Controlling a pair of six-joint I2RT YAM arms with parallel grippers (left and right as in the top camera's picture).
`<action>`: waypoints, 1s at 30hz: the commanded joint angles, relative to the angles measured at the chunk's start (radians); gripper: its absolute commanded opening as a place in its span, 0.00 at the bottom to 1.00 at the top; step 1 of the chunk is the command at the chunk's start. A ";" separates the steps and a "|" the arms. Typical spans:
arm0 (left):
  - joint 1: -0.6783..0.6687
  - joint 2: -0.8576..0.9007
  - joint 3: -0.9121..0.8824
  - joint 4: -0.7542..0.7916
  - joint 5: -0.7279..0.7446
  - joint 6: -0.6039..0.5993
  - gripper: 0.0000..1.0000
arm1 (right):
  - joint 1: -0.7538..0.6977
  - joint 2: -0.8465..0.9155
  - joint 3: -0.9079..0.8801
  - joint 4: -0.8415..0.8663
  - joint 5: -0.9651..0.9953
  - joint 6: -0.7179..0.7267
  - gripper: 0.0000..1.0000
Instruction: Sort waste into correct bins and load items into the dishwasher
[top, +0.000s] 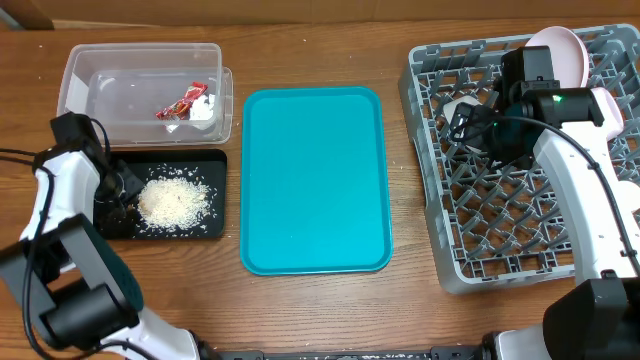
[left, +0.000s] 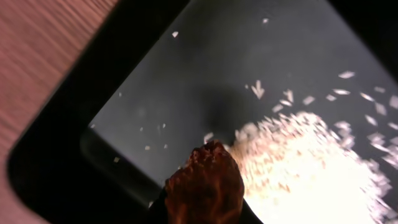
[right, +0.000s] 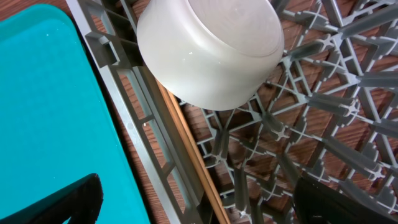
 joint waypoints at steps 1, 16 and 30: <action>0.006 0.055 -0.005 0.014 -0.056 -0.021 0.09 | -0.002 -0.004 0.012 0.002 -0.002 -0.004 1.00; 0.006 0.073 -0.005 0.044 -0.078 -0.021 0.51 | -0.002 -0.004 0.012 0.002 -0.002 -0.004 1.00; -0.182 -0.191 0.152 -0.032 0.066 0.081 0.73 | 0.001 -0.004 0.012 0.198 -0.218 -0.140 1.00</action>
